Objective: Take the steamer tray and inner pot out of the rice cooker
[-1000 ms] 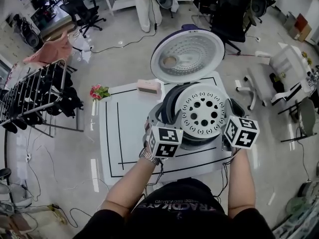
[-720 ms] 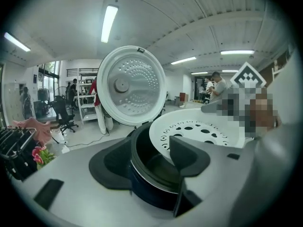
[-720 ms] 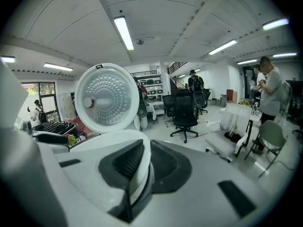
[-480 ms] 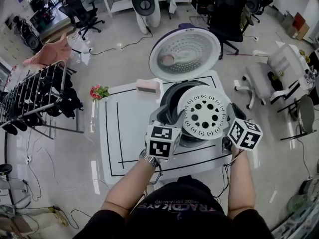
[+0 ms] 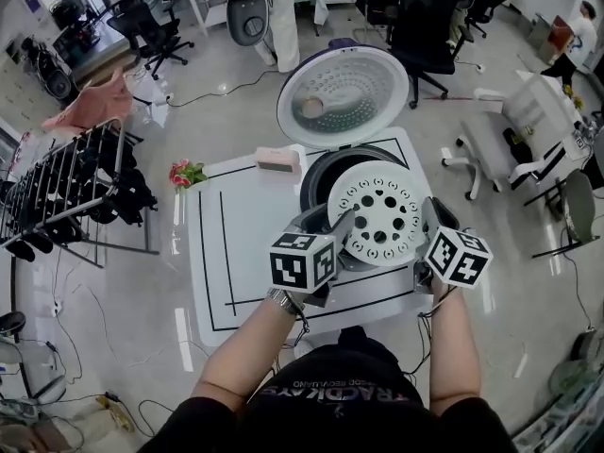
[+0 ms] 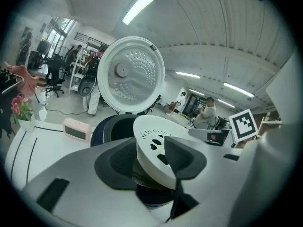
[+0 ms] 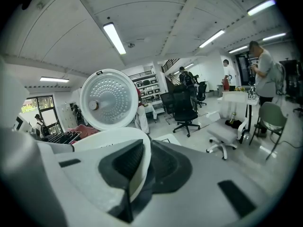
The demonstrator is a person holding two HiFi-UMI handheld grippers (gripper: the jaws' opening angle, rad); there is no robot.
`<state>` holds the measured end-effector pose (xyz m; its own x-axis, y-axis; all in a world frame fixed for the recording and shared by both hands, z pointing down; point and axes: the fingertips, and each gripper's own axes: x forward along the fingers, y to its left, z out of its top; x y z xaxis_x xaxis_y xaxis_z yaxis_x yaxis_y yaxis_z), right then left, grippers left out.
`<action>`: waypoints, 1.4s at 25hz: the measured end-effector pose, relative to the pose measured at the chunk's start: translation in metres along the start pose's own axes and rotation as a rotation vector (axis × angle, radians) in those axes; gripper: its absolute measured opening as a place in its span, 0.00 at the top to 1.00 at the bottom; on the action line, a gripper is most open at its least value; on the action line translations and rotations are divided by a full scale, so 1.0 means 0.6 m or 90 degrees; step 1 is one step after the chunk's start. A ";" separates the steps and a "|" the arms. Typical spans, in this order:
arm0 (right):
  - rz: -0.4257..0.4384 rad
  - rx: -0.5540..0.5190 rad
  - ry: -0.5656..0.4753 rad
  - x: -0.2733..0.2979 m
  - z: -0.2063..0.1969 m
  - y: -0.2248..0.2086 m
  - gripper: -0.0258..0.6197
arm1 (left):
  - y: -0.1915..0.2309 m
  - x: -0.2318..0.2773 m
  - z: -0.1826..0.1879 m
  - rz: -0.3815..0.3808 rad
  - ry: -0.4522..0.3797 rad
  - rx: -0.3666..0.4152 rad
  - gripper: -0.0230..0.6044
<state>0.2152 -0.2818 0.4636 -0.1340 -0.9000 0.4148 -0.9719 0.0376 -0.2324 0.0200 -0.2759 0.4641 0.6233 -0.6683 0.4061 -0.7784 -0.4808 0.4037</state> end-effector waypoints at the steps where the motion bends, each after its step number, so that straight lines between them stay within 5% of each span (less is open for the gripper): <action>1: 0.002 0.001 0.000 -0.003 -0.002 0.005 0.88 | 0.000 -0.005 0.001 0.006 -0.004 0.003 0.67; 9: 0.041 -0.017 -0.043 -0.039 0.022 0.084 0.88 | 0.024 -0.080 0.015 0.038 -0.060 -0.003 0.69; 21: 0.212 -0.112 -0.080 -0.043 0.024 0.391 0.88 | 0.185 -0.335 0.024 0.199 -0.178 -0.038 0.72; 29: 0.317 -0.140 -0.041 -0.055 -0.057 0.572 0.88 | 0.276 -0.502 -0.042 0.308 -0.182 -0.072 0.73; 35: 0.362 -0.170 -0.017 -0.037 -0.106 0.649 0.88 | 0.335 -0.550 -0.092 0.363 -0.165 -0.097 0.73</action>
<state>-0.1727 -0.2193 0.4199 -0.6426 -0.7178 0.2681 -0.7654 0.6174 -0.1816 -0.3379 -0.1206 0.4563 0.0620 -0.9195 0.3882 -0.9512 0.0635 0.3021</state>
